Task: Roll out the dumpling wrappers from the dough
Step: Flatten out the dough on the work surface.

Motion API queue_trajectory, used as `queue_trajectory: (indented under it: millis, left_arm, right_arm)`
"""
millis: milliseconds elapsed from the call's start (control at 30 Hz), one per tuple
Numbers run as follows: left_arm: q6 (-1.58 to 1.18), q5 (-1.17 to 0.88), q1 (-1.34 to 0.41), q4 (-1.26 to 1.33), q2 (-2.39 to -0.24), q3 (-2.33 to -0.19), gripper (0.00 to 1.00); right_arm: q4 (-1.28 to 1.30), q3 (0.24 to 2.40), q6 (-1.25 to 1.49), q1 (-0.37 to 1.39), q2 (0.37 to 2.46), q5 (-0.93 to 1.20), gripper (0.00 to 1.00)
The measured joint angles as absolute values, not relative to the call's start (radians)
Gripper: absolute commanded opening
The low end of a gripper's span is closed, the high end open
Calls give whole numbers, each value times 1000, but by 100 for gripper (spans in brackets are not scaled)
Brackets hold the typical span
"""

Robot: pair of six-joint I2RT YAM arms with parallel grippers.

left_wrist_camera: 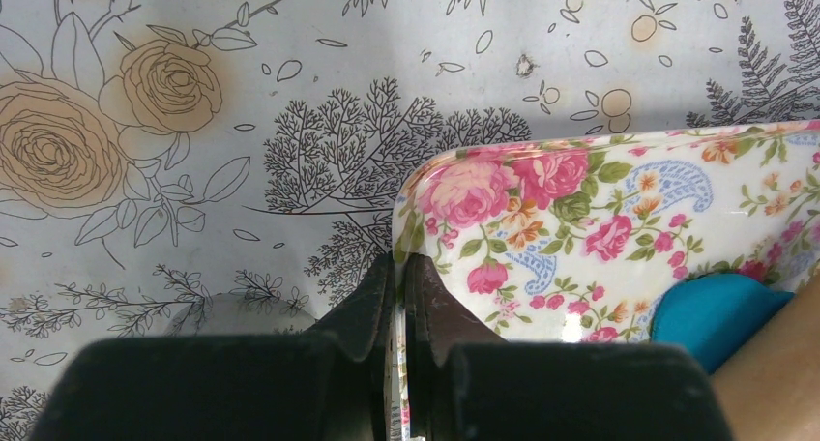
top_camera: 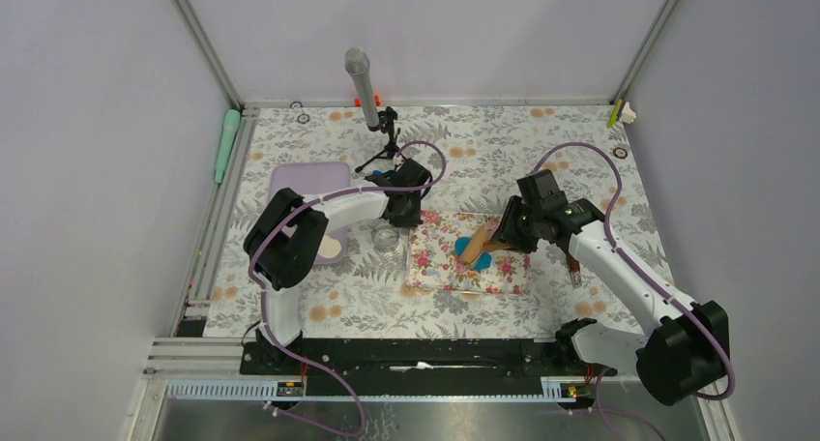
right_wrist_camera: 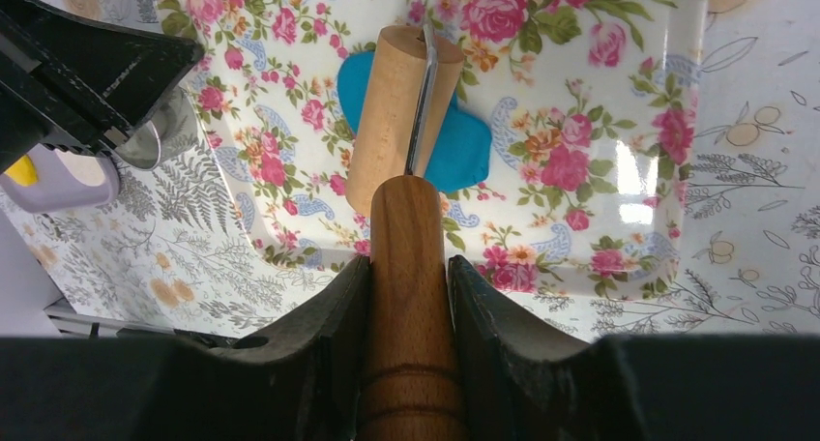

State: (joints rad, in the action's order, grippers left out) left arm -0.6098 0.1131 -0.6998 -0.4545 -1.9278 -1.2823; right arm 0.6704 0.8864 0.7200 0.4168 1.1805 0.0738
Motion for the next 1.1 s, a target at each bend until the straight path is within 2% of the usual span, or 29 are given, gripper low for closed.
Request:
queue_trajectory:
  millis: [333, 667, 800, 967, 1100]
  left_arm:
    - [-610, 113, -699, -455, -1927, -1282, 0]
    - [-611, 110, -699, -455, -1926, -1282, 0]
    - [-611, 109, -698, -455, -1926, -1282, 0]
    - [-611, 108, -698, -455, -1926, -1282, 0]
    - [-611, 107, -698, -455, -1926, -1282, 0]
  right_arm:
    - [708, 900, 708, 412, 1182, 68, 0]
    - [575, 947, 714, 410, 1335, 168, 0]
    - [567, 897, 715, 390, 1274, 175, 0]
    - [701, 859, 712, 336, 1143, 147, 0]
    - [738, 859, 714, 324, 1133, 133, 0]
